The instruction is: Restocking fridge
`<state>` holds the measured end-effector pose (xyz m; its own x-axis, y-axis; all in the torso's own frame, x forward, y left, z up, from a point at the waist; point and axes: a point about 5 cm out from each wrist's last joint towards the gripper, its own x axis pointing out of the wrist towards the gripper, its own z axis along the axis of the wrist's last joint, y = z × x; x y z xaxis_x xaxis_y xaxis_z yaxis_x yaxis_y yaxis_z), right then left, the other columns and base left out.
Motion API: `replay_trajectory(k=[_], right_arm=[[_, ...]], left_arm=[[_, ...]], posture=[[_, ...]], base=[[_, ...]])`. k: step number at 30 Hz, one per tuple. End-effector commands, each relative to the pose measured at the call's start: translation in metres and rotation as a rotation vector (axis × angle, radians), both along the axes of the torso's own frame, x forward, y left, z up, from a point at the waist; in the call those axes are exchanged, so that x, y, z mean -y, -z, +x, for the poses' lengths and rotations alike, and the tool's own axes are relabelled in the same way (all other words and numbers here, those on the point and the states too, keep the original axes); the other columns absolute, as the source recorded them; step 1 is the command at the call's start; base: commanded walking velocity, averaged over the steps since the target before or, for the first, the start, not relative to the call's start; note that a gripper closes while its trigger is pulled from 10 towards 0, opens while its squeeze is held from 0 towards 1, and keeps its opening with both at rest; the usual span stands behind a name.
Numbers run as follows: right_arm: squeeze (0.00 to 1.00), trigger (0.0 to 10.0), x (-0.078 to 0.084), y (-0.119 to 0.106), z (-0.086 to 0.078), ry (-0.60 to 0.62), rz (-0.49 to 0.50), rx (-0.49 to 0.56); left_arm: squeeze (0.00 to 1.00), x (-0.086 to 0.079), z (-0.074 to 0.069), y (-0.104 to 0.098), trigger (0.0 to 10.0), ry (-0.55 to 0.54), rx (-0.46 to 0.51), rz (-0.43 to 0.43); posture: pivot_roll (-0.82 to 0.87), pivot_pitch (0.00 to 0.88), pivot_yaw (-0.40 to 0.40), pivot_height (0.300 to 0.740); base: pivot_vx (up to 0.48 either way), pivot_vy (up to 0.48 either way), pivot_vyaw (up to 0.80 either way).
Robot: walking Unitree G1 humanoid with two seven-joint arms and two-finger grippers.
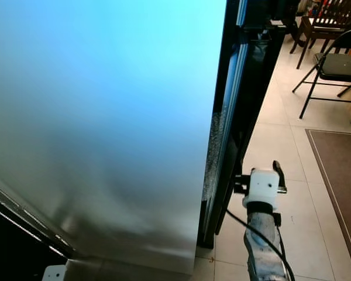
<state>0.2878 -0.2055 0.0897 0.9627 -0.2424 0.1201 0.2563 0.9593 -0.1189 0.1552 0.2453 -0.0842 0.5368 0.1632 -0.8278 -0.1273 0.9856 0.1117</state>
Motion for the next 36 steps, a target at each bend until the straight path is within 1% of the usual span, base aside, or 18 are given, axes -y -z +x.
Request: replay_trajectory(k=[1,6,12,13,17,19,22,25,26,27,28,29,30,32,33,34,35,36], right_arm=[[0.0,10.0,-0.004,0.001,0.003,-0.006,0.047,-0.014],[0.0,10.0,-0.014,0.0,0.004,-0.067,0.059,-0.025],[0.0,10.0,-0.016,0.001,0.005,-0.099,0.082,-0.038],[0.07,10.0,-0.016,0.0,0.006,-0.106,0.08,-0.038],[0.05,10.0,-0.013,-0.002,0.009,-0.111,0.068,-0.048],[0.05,10.0,-0.009,-0.006,0.014,-0.128,0.041,-0.049],[0.05,10.0,-0.005,-0.009,0.019,-0.152,0.036,-0.052],[0.06,10.0,-0.004,-0.011,0.02,-0.161,0.037,-0.05],[0.26,10.0,-0.004,-0.012,0.021,-0.178,0.029,-0.05],[0.39,10.0,-0.004,-0.012,0.021,-0.182,0.028,-0.05],[0.44,10.0,-0.005,-0.012,0.022,-0.186,0.031,-0.053],[0.44,10.0,-0.005,-0.012,0.022,-0.188,0.035,-0.055],[0.57,10.0,-0.005,-0.012,0.022,-0.194,0.035,-0.054],[0.57,10.0,-0.006,-0.012,0.022,-0.195,0.035,-0.054],[0.57,10.0,-0.006,-0.012,0.023,-0.205,0.038,-0.053],[0.57,10.0,-0.006,-0.012,0.023,-0.205,0.038,-0.053],[0.57,10.0,-0.007,-0.013,0.023,-0.212,0.039,-0.052],[0.55,10.0,-0.007,-0.013,0.024,-0.213,0.038,-0.052]], left_arm=[[0.0,-0.001,-0.006,0.002,10.0,0.015,-0.022,0.018],[0.0,0.0,-0.006,0.002,10.0,0.017,-0.02,0.016],[0.0,-0.001,-0.007,0.002,10.0,0.016,-0.019,0.016],[0.0,-0.001,-0.007,0.002,10.0,0.017,-0.019,0.017],[0.0,-0.004,-0.008,0.002,10.0,0.019,-0.019,0.02],[0.0,-0.008,-0.009,0.001,10.0,0.017,-0.017,0.021],[0.0,-0.01,-0.01,0.001,10.0,0.016,-0.017,0.021],[0.0,-0.01,-0.01,0.0,10.0,0.016,-0.016,0.021],[0.0,-0.01,-0.009,0.0,10.0,0.014,-0.014,0.019],[0.0,-0.009,-0.008,0.0,10.0,0.014,-0.013,0.019],[0.0,-0.008,-0.007,0.0,10.0,0.016,-0.011,0.017],[0.0,-0.007,-0.006,0.0,10.0,0.017,-0.01,0.017],[0.0,-0.001,-0.001,0.0,10.0,0.024,-0.006,0.012],[0.0,0.001,0.0,0.0,10.0,0.026,-0.005,0.011],[0.0,0.009,0.003,0.001,10.0,0.034,-0.001,0.005],[0.0,0.009,0.003,0.001,10.0,0.034,-0.001,0.005],[0.0,0.015,0.006,0.002,10.0,0.042,0.002,0.001],[0.0,0.018,0.007,0.002,10.0,0.045,0.003,-0.001]], posture=[[-0.07,0.0,0.047,0.74],[-0.06,0.0,0.044,0.74],[-0.07,0.0,0.047,0.74],[-0.07,0.0,0.047,0.74],[-0.07,0.0,0.047,0.74],[-0.06,0.0,0.045,0.74],[-0.07,0.0,0.043,0.74],[-0.06,0.0,0.042,0.74],[-0.06,0.0,0.042,0.74],[-0.06,0.0,0.042,0.74],[-0.07,0.0,0.041,0.74],[-0.07,0.0,0.041,0.74],[-0.07,0.0,0.041,0.74],[-0.07,0.0,0.041,0.74],[-0.07,0.0,0.042,0.74],[-0.07,0.0,0.042,0.74],[-0.07,0.0,0.041,0.74],[-0.07,0.0,0.042,0.74]], base=[[0.0,0.0,0.0],[0.0,0.0,0.0],[0.0,0.0,0.0],[0.0,0.0,0.0],[0.0,0.0,0.0],[0.0,0.0,0.0],[0.0,0.0,0.0],[0.0,0.0,0.0],[0.0,0.0,0.0],[0.0,0.0,0.0],[0.0,0.0,0.0],[0.0,0.0,0.0],[0.0,0.0,0.0],[0.0,0.0,0.0],[0.0,0.0,0.0],[0.0,0.0,0.0],[0.0,0.0,0.0],[0.0,0.0,0.0]])
